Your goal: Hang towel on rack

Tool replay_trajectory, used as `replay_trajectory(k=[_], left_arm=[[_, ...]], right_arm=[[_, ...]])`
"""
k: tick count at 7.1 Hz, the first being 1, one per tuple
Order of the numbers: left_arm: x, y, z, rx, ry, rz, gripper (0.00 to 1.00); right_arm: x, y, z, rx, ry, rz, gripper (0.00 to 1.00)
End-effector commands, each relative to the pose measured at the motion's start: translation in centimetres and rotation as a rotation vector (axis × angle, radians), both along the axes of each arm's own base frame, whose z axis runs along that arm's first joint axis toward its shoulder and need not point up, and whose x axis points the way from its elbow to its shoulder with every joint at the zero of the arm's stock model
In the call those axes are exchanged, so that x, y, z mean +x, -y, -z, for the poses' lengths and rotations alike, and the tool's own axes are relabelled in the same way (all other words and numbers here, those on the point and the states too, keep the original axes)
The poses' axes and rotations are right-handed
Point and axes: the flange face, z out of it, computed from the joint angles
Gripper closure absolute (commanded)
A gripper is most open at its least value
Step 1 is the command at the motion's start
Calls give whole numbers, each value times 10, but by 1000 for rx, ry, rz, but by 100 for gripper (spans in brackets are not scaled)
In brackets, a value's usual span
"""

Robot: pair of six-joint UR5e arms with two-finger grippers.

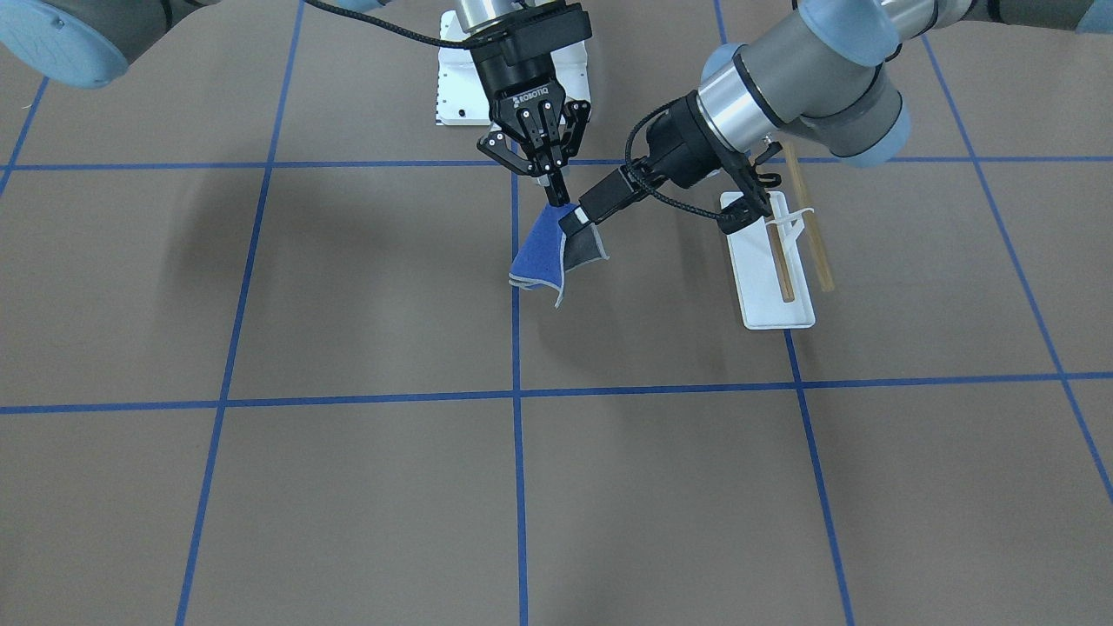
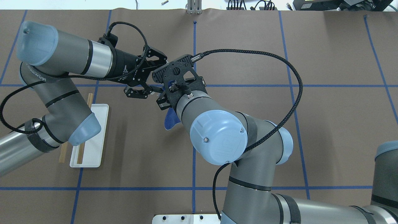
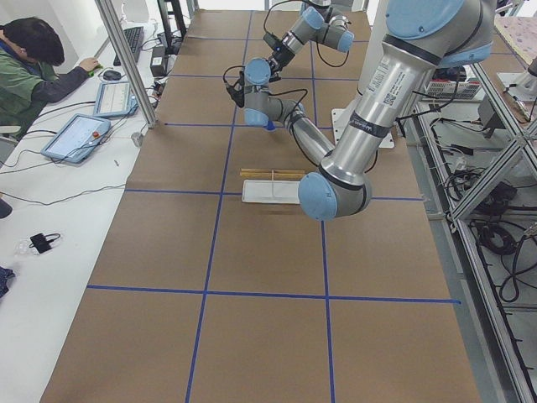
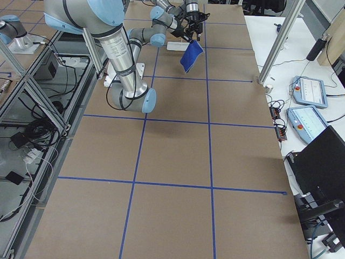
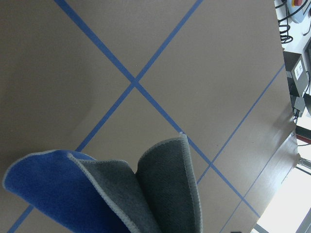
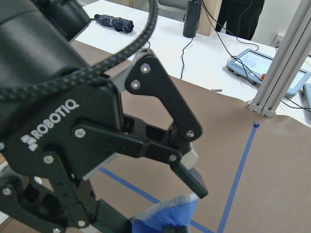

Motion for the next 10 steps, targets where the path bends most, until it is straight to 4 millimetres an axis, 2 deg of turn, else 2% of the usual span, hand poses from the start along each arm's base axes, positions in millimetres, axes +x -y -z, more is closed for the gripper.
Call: replay_trajectory(k=[1,2,6,7,9,10], left_arm=[[0,-1,1,0,-3,4,29],[-1,-1,2,4,-6,5,47],[-1,-1,0,12,-4,16,94],[-2,-2,0,12,-4,18,100],[-2,-2,-2,10,-2,18,100],[-3,-3,-2,11,-3,18,100]], right_arm=[[-2,-2,-1,-1,-3,5,100],[-5,-3,-3,-2,-8,8,100],[-6,-3,-4,-3,-11,8,100],[-6,-3,-4,-3,-11,8,100],[-2,-3,-6,-2,-5,8,100],[4,-4,-2,-3,10,13,63]])
